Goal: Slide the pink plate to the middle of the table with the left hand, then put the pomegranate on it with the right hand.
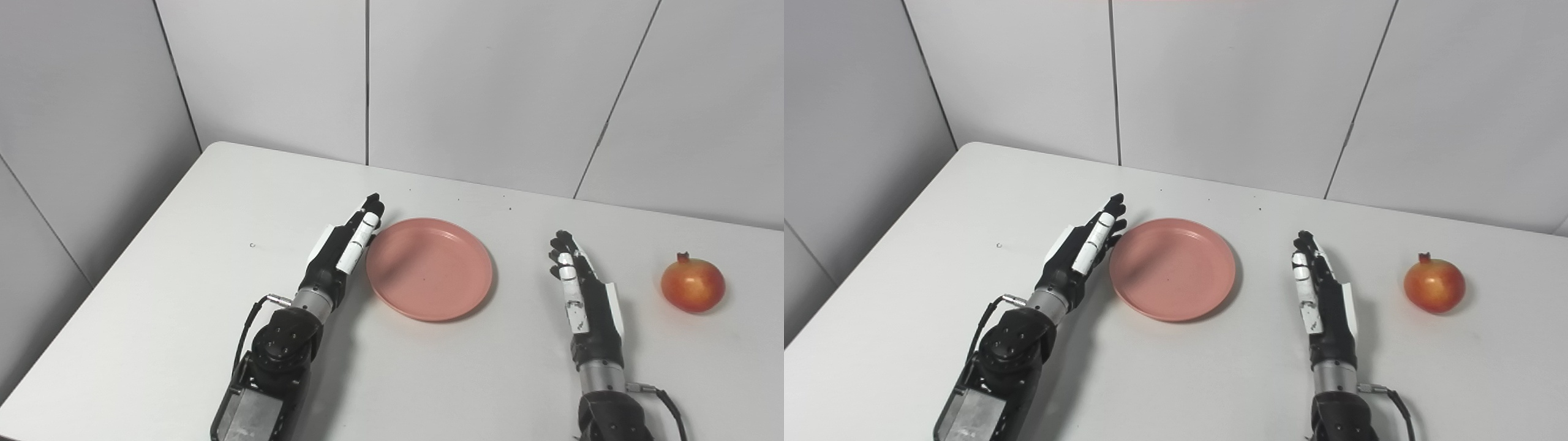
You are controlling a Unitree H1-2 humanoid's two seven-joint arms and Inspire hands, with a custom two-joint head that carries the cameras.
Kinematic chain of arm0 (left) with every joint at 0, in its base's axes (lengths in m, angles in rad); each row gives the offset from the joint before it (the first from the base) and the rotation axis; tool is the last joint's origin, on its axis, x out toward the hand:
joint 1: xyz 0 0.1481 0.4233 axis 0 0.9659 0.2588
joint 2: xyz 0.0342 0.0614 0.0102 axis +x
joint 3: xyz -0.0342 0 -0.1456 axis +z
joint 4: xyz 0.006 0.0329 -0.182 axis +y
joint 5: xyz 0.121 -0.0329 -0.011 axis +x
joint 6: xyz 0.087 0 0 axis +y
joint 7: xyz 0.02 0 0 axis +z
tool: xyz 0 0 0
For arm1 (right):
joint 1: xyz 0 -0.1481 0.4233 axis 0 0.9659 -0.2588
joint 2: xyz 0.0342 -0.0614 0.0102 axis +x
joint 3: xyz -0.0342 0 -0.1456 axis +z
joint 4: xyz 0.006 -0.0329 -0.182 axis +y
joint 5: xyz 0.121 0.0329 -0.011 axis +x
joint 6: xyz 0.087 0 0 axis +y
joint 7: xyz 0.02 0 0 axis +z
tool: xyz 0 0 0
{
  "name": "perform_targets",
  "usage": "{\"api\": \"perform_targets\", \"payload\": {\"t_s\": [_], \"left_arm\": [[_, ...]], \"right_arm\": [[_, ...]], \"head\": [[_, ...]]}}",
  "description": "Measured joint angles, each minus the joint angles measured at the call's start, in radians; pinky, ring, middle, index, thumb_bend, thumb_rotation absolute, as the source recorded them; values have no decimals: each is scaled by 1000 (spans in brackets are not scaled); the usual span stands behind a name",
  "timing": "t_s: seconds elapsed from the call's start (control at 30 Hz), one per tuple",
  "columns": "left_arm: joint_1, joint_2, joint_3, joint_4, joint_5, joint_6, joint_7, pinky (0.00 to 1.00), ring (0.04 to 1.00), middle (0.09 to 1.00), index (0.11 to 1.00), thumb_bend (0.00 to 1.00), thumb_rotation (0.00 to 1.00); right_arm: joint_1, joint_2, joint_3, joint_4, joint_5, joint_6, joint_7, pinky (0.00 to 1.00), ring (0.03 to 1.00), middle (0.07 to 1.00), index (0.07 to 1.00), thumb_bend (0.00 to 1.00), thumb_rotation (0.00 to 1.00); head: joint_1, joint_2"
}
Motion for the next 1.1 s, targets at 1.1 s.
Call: {"api": "perform_targets", "payload": {"t_s": [1.1], "left_arm": [[6,-1,-50,-27,2,3,-21,932,953,966,983,696,1000]], "right_arm": [[1,0,0,-2,2,0,0,885,885,887,891,429,998]], "head": [[3,0]]}}
